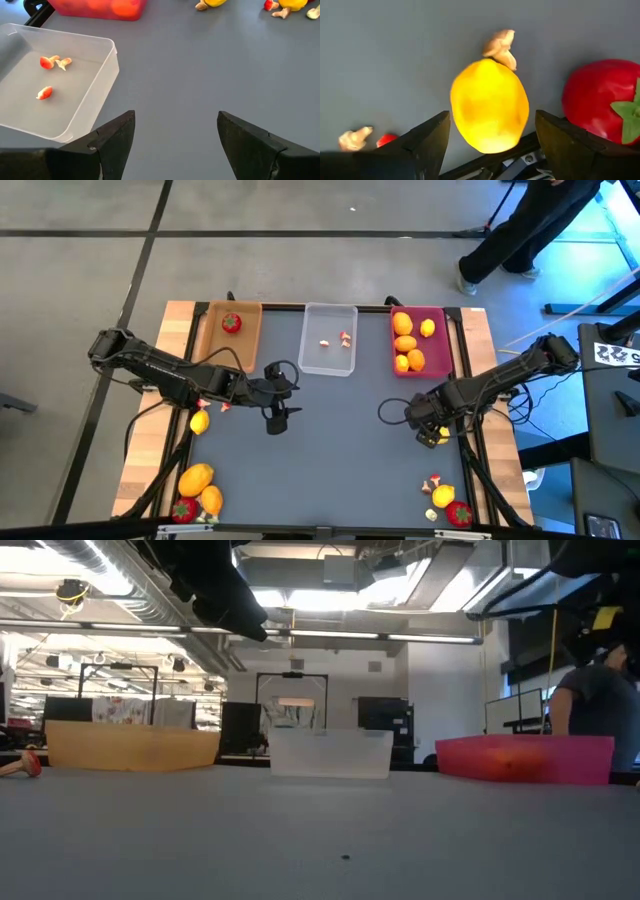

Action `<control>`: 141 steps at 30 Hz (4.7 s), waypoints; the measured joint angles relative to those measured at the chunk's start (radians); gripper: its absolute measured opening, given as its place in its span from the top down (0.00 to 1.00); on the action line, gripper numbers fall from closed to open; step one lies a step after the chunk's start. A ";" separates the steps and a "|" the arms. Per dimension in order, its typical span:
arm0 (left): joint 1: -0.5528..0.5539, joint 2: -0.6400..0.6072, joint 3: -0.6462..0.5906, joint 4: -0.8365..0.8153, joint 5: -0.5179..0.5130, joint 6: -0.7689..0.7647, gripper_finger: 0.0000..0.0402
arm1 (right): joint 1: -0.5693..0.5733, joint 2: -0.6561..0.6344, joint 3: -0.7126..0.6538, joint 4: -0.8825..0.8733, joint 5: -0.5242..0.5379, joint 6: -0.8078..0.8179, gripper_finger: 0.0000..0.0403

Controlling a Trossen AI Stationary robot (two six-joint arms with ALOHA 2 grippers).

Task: Sort produce into baskets
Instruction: Put the lemon into the pink bin

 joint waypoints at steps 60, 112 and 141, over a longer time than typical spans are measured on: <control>0.006 0.000 0.000 0.000 0.000 0.002 0.31 | -0.524 -0.141 0.199 -0.230 0.610 -0.258 0.52; -0.029 -0.041 0.122 -0.347 0.005 -0.095 0.31 | -0.706 -0.189 0.180 0.245 0.375 -0.553 0.24; -0.092 0.031 -0.150 -0.969 0.479 -1.067 0.31 | -0.114 0.112 0.180 0.896 0.447 -0.616 0.24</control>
